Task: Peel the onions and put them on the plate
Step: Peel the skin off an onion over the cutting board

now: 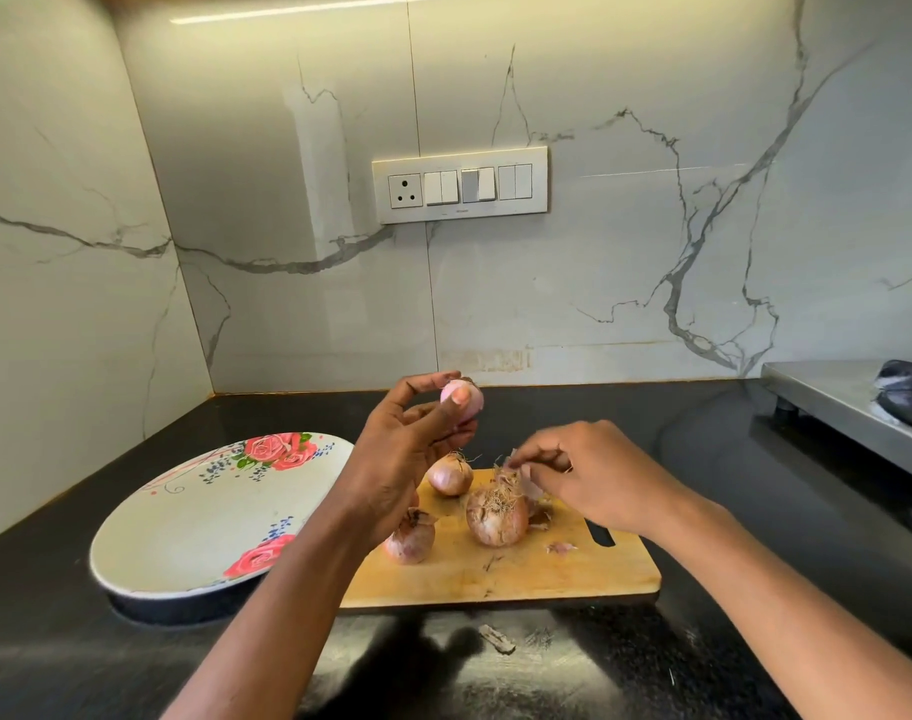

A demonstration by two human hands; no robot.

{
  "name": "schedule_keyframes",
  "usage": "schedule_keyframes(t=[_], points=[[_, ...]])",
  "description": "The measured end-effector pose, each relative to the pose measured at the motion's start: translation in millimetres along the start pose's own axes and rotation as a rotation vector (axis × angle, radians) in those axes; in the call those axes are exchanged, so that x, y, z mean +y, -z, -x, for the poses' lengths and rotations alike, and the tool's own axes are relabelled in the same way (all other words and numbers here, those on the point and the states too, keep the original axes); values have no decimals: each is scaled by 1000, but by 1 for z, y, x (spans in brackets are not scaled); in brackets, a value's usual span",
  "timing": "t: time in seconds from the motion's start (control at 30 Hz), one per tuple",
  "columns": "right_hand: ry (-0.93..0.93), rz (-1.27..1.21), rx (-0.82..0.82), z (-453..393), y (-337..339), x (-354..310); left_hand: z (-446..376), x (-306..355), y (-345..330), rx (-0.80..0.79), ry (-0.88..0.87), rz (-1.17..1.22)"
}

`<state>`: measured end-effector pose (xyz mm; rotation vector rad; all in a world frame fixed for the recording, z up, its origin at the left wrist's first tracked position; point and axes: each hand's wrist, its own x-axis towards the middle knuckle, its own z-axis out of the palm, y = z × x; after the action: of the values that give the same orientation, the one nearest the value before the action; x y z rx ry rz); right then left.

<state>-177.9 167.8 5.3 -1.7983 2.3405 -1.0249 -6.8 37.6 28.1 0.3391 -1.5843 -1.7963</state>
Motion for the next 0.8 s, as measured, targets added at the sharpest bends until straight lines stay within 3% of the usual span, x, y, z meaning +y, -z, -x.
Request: schedule_keyframes(t=[0.07,0.3,0.57,0.8], points=[[23,15,36,0,-2,-2,0,-1,0,-7,-14,-62],[196,-277,311,2,4,-24,1,-2,0,-14,-37,-236],[297,-229,407,2,2,-21,1,-3,1,-74,-49,-239],[252,-234,512,-2,-4,-20,3,-2,0,-123,-57,-235]])
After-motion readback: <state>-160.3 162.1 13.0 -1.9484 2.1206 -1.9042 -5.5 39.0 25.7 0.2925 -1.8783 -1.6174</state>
